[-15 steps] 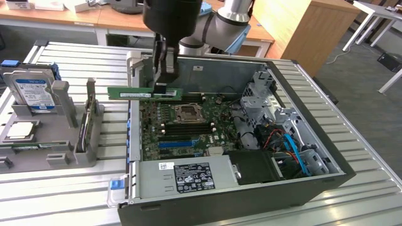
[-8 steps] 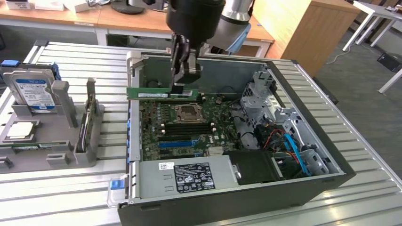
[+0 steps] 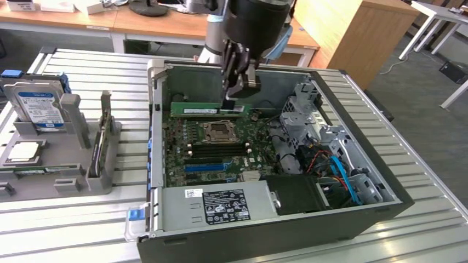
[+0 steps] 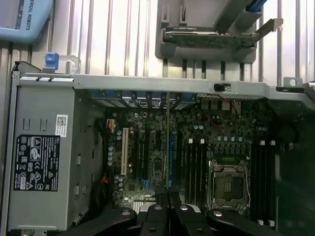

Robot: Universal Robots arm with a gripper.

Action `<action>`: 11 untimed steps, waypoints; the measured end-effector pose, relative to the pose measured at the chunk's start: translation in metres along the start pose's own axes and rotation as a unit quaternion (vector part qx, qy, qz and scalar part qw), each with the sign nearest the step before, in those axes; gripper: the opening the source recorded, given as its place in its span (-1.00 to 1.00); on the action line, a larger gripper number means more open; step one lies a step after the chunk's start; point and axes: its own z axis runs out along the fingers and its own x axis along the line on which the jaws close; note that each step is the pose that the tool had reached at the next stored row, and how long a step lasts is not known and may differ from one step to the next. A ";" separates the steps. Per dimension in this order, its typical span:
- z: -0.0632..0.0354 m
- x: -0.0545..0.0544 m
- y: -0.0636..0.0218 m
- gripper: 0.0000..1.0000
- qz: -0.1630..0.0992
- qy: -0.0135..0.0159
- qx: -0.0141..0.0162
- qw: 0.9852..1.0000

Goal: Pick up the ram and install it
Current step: 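Pick up the ram and move it above insertion slot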

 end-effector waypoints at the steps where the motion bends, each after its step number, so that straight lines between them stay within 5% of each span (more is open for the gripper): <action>1: -0.0003 0.000 -0.0044 -0.76 0.000 0.000 0.000 1.000; 11: -0.0032 0.001 -0.0477 -0.76 -0.001 0.000 -0.002 1.000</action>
